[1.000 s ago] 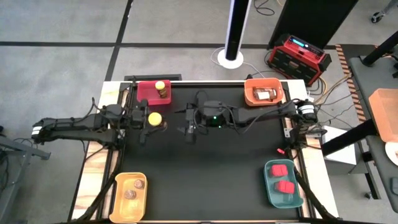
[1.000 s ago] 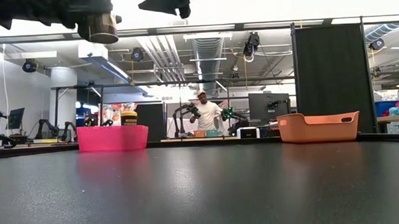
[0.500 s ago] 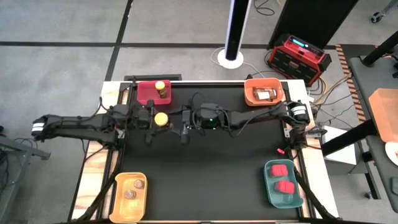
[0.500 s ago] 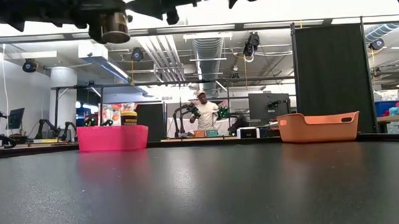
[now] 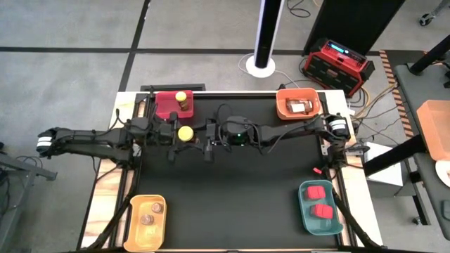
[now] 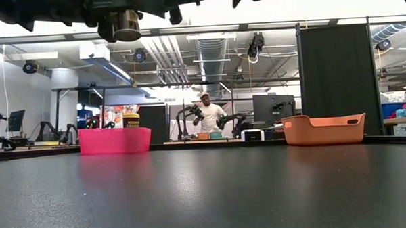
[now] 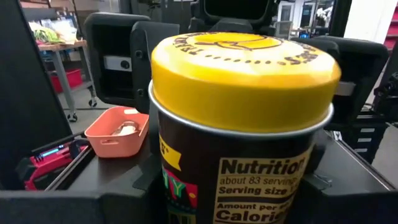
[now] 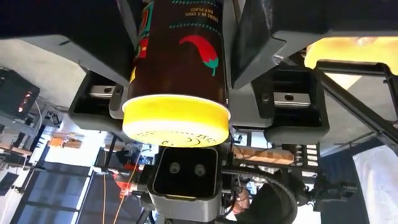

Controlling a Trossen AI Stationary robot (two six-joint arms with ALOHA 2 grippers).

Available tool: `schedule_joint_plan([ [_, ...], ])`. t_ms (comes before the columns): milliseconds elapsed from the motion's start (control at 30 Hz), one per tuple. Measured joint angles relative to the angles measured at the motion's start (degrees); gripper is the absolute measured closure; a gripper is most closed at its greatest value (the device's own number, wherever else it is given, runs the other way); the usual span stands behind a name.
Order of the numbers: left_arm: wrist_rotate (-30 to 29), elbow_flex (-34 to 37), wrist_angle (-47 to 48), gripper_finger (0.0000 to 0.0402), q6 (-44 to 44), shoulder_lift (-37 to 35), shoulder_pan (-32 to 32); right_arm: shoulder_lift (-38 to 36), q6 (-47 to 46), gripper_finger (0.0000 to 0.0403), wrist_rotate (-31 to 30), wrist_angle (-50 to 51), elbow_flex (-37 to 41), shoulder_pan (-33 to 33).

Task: Sort spices by type
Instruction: Put the yellow seasoning bottle into the red bin

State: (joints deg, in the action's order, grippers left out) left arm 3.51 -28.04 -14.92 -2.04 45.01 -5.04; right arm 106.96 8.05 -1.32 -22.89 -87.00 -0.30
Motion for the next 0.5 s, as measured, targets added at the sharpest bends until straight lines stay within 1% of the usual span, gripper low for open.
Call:
schedule_joint_plan([
  [267, 0.04, -0.36, -1.01, 0.0216, -0.53, 1.69, 0.00, -0.04, -0.19, 0.0209, 0.13, 0.53, -0.04, -0.02],
  [500, 0.26, -0.36, -2.12, 0.0214, 0.33, 2.75, 0.02, -0.20, -0.46, 0.0221, 0.13, 1.41, 0.02, -0.02],
])
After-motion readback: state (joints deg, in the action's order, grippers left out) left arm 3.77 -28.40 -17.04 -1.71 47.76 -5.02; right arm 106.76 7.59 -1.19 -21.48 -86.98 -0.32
